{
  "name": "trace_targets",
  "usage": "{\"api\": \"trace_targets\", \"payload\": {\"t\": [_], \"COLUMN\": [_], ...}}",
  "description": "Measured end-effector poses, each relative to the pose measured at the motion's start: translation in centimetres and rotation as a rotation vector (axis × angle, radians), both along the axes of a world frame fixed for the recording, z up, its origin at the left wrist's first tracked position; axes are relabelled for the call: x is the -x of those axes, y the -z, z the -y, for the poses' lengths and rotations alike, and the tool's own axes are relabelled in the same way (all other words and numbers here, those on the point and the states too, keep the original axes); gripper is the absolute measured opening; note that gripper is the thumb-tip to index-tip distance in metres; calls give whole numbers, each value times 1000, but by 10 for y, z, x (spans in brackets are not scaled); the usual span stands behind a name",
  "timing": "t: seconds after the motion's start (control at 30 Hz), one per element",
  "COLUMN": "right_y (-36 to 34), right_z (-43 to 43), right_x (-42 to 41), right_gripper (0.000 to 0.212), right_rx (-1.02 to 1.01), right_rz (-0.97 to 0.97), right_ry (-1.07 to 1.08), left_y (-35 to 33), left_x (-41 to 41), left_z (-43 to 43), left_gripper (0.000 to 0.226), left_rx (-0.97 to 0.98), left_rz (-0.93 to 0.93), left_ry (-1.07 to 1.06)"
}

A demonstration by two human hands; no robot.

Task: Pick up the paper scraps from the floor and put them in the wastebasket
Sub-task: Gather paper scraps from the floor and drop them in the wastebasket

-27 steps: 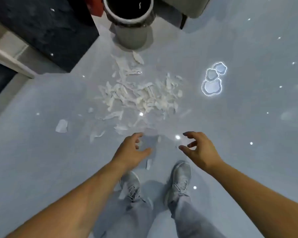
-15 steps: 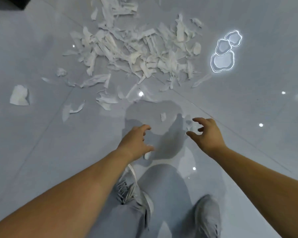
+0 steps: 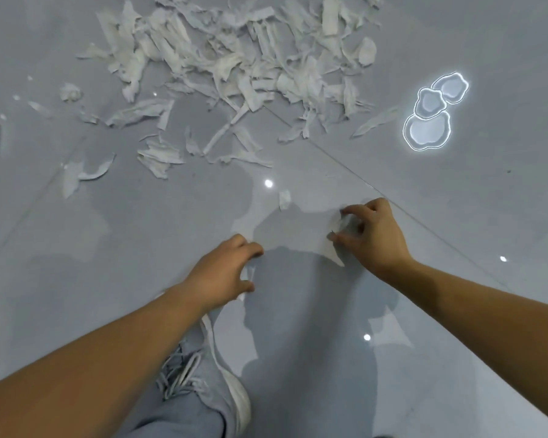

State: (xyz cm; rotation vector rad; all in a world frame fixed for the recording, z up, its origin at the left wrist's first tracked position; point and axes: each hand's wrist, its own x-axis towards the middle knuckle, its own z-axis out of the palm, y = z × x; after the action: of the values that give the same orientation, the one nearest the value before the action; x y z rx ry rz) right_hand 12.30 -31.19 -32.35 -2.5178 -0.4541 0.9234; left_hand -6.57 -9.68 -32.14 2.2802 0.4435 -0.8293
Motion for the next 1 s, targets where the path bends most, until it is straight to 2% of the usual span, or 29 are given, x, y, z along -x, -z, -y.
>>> {"api": "trace_targets", "payload": {"t": [0.07, 0.17, 0.23, 0.3, 0.4, 0.53, 0.7, 0.8, 0.93, 1.0], "right_y": [5, 13, 15, 15, 9, 2, 5, 13, 19, 21], "right_z": [0, 4, 4, 2, -6, -25, -51, -58, -67, -73], "right_x": [2, 4, 1, -4, -16, -34, -61, -98, -138, -144], "right_gripper": [41, 16, 7, 5, 14, 13, 10, 13, 39, 29], "right_rx": [-35, -62, -91, -126, -214, -316, -351, -321, -221, -182], "right_rz": [17, 58, 76, 27, -178, -235, -165, 3, 177, 187], "right_ry": [-45, -108, -110, -53, 136, 217, 243, 323, 309, 288], "left_y": [5, 11, 13, 13, 6, -1, 6, 10, 10, 11], "left_x": [4, 2, -1, -7, -30, -80, -119, -128, -137, -139], "left_z": [2, 6, 8, 11, 12, 4, 1, 1, -4, -10], "left_gripper": [49, 27, 13, 12, 9, 15, 41, 31, 10, 12], "left_rx": [-30, -44, -48, 6, 106, 143, 48, -7, -45, -52], "left_rz": [5, 2, -2, 10, 71, 143, 134, 93, 56, 71], "left_ry": [-12, -127, -221, -360, -567, -706, -611, -450, -328, -326]}}
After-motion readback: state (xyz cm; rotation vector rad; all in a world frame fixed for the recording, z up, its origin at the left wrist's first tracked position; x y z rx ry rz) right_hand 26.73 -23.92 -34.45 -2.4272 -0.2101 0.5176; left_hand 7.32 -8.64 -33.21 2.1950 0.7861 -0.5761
